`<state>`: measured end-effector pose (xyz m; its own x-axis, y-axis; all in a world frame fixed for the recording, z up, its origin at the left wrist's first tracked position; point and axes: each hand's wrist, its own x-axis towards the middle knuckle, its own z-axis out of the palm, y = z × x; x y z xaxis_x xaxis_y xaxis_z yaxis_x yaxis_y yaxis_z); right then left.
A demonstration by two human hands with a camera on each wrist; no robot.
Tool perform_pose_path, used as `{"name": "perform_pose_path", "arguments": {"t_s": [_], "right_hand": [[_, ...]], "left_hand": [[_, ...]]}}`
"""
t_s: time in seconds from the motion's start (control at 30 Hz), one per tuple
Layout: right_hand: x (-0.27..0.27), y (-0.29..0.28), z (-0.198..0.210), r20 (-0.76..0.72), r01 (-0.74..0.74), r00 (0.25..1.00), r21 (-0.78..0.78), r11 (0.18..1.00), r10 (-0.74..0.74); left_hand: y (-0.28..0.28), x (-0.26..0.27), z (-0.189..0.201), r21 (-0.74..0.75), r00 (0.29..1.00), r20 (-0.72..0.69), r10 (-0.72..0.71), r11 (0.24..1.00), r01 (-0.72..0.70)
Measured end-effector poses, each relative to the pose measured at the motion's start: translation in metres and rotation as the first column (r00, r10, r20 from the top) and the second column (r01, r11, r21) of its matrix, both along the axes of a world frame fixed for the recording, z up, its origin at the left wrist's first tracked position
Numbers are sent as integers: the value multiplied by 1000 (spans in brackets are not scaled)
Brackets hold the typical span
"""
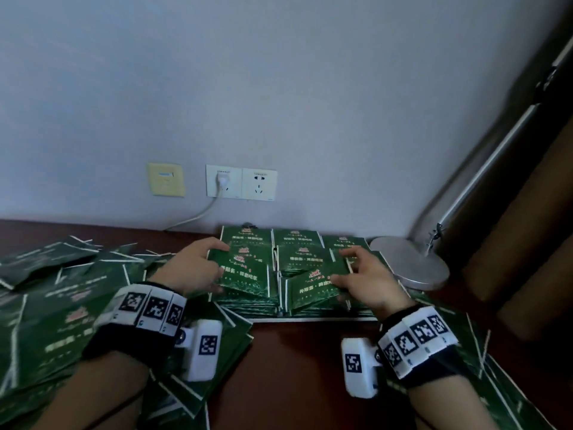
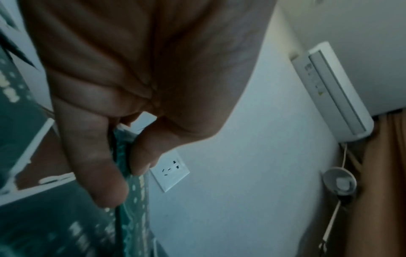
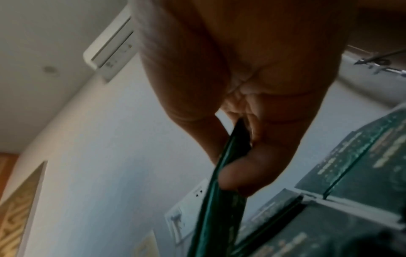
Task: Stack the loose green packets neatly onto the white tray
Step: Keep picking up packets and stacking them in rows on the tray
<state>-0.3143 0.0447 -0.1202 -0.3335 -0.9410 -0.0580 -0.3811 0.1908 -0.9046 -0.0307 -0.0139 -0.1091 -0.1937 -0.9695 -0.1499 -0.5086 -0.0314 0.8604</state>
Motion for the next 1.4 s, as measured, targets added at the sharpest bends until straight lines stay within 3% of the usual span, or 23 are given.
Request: {"name": "perform_pose_path", "arguments": {"t_s": [0.13,0.23,0.3,0.43,0.57,0.67,0.77,0.83,0.9,1.03,1.13,1.23,1.3,1.4], "right_hand": [[0,-7,-6,-415,34,910,55,998,-8],[-2,-6,-7,-579,43,815,26,999,-20],[0,-4,-7,-648,35,761,72,997,21],[13,4,-5,-712,47,671,320,946,207],[22,9,-1,-747,42,615,351,935,253],[22,12,3,-736,4,628,328,945,253],[9,28,22,-667,-63,705,279,958,240],[-10,47,38,-602,-71,779,197,978,178],[-40,75,49,-554,-33,824,162,986,119],[-99,127,50,-625,108,773,294,950,106],[-133,159,38,-655,219,748,398,891,109],[-150,184,19,-633,248,757,510,824,164],[-150,193,7,-613,206,754,562,801,236],[-146,204,-2,-553,101,767,603,792,324]], "left_hand": [[-6,-7,-13,-44,975,218,31,999,-22],[-6,-12,-14,-73,893,449,39,997,-7],[-3,-17,-13,-70,846,533,22,997,18],[2,-26,-14,-45,787,615,-48,994,95],[5,-31,-18,-39,768,635,-78,990,133],[9,-31,-13,-43,741,667,-74,990,137],[18,-33,3,-107,708,704,-59,976,188],[30,-39,16,-143,721,681,-128,942,302],[48,-55,25,-115,703,646,-299,871,477],[91,-101,18,8,547,589,-595,681,732],[110,-142,-3,60,419,617,-667,570,819],[120,-182,-15,108,362,646,-673,549,829],[125,-201,-18,110,361,653,-666,555,825],[131,-216,-22,179,274,688,-672,523,834]]}}
